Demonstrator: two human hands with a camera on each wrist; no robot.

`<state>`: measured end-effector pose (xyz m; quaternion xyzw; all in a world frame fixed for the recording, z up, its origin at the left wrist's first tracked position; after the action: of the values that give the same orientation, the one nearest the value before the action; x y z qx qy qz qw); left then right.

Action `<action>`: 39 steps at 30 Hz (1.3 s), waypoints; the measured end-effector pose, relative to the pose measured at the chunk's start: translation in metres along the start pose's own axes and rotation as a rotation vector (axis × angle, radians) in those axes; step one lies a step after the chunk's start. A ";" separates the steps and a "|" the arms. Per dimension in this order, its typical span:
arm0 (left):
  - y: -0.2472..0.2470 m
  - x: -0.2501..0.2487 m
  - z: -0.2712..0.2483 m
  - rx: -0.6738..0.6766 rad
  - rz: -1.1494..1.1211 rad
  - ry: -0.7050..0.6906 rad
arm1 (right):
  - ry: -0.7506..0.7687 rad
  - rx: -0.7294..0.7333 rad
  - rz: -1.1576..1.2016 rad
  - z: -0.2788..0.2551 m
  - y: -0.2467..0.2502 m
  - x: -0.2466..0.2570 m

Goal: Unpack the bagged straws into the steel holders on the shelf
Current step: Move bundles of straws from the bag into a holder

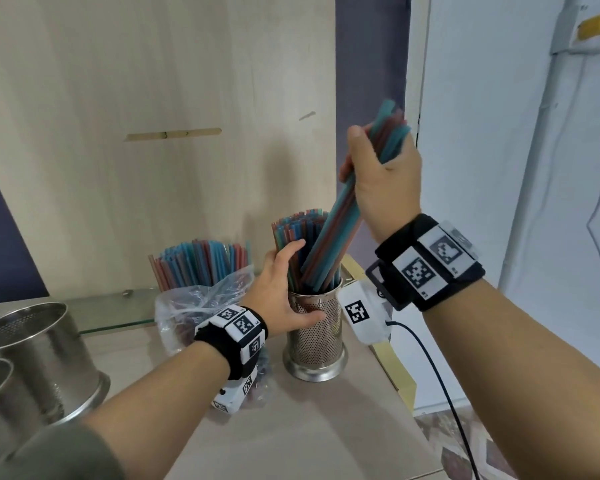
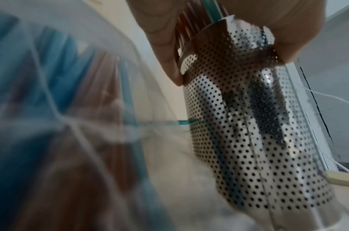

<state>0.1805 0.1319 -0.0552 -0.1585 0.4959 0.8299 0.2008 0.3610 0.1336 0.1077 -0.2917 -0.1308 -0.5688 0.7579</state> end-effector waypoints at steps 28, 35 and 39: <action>-0.003 0.005 0.003 0.004 -0.010 -0.002 | -0.259 0.395 -0.578 -0.004 -0.042 -0.091; -0.002 0.004 0.001 0.015 -0.011 0.003 | -0.284 0.410 -0.745 -0.018 -0.036 -0.098; -0.004 0.005 -0.002 0.011 -0.064 0.017 | -0.264 0.397 -0.818 -0.026 -0.033 -0.093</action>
<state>0.1777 0.1329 -0.0615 -0.1803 0.4966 0.8189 0.2240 0.2969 0.1852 0.0470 -0.1357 -0.4362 -0.7426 0.4897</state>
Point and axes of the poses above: each hand's wrist, its own z-axis towards the middle knuckle, its own y-axis out of the back of the hand, x = y × z, the point moved 8 cm from there along z, towards the middle knuckle, and after that the axes turned 5 degrees about y, right-handed, at the moved point
